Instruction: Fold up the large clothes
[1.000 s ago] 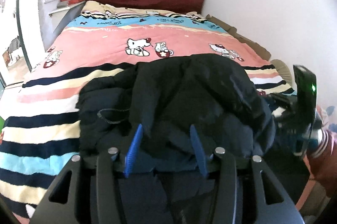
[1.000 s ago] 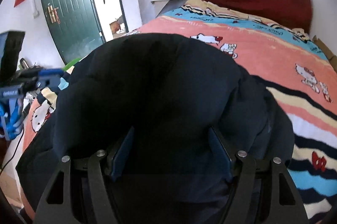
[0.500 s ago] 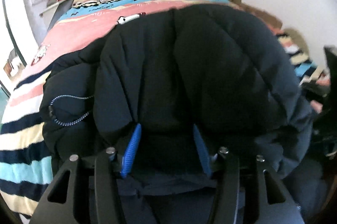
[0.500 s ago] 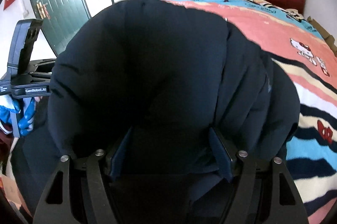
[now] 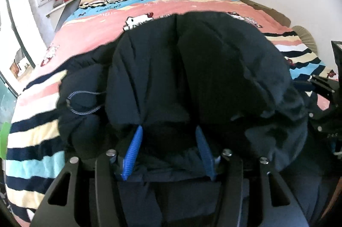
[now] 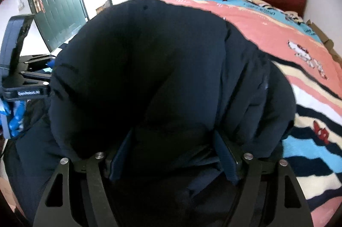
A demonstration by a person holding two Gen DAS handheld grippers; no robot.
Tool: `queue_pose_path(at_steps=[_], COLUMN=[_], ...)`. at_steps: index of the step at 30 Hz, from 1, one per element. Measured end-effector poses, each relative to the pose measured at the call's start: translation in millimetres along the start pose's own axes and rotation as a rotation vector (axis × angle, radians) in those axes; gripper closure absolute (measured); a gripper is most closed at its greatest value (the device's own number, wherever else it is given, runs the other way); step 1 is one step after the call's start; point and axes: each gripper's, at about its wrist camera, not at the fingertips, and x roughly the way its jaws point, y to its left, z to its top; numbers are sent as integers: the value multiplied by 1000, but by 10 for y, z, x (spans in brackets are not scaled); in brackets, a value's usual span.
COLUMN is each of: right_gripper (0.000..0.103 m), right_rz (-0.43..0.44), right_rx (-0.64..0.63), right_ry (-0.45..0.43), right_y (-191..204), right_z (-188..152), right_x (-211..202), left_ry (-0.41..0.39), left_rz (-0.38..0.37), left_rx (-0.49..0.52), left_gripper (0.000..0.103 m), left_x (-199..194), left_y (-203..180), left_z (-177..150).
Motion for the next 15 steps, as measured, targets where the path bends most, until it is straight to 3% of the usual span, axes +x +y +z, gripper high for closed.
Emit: queue_pose_path(at_steps=[9,15], right_gripper=[29,29], right_rz=[-58,-100], right_rx=[-70,-84], right_ry=[-78,-132], right_y=[-53,-151], right_z=[231,485], right_x=[-339,-404], left_ry=[-74,-94], left_rz=[34,19], left_rx=[42,53], left_gripper=[53,53], left_x=[-256,-141], left_y=[-14,-108], left_z=[496,791])
